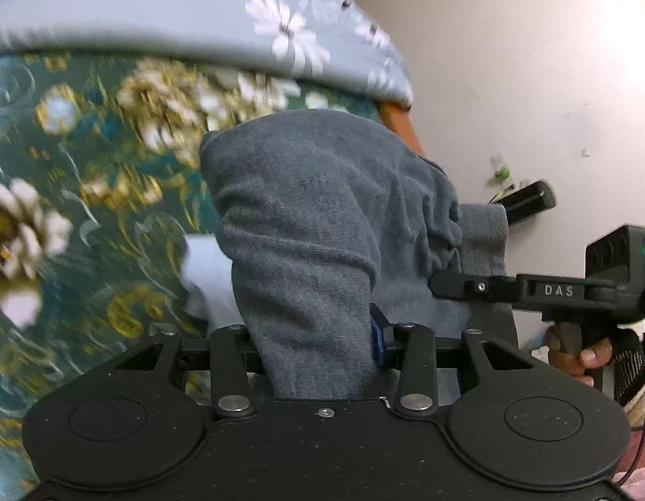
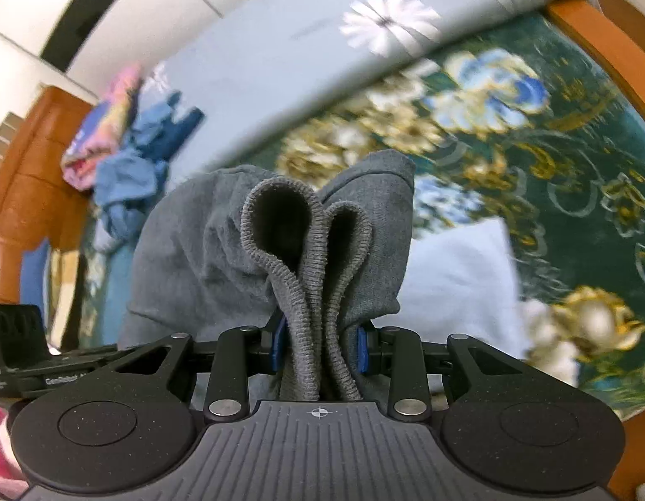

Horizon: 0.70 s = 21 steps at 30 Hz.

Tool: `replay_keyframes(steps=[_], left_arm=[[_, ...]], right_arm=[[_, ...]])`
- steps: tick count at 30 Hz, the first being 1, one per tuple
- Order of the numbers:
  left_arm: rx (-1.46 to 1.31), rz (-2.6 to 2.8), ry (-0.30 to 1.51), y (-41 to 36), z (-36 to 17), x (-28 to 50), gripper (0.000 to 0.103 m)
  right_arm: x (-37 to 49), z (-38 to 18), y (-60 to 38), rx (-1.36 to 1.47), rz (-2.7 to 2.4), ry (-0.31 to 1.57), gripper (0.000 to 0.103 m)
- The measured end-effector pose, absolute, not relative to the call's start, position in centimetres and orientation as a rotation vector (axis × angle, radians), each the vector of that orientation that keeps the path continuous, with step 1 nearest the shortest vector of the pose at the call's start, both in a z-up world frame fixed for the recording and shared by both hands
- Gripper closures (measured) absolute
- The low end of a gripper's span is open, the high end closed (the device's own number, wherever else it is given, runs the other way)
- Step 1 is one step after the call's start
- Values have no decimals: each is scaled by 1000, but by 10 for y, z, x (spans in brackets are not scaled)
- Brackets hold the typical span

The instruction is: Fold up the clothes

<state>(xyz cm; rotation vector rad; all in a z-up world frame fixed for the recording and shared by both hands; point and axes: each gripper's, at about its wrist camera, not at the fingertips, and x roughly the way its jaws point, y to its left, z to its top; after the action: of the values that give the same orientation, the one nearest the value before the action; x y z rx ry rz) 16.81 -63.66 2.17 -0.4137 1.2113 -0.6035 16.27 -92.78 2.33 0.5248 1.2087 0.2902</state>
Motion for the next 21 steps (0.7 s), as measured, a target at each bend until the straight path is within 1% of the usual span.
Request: replay_keyframes(steps=[5,9,18,21], left_arm=[[-418,-563,1280,-671,-7,177,63],[-419,-543,1291,-685,-32,189,63],[-402,-492,1290,-694,-77,201,63],[-410,-473,1304,-692,-94,202,62]], right_arm=[[177,-10,-960,524,310,1280,74],[193,-36,-980,526,327,1305,74],[225,-90,-991,529,346,1350,73],[233,-107,-991,529,343,1368,71]])
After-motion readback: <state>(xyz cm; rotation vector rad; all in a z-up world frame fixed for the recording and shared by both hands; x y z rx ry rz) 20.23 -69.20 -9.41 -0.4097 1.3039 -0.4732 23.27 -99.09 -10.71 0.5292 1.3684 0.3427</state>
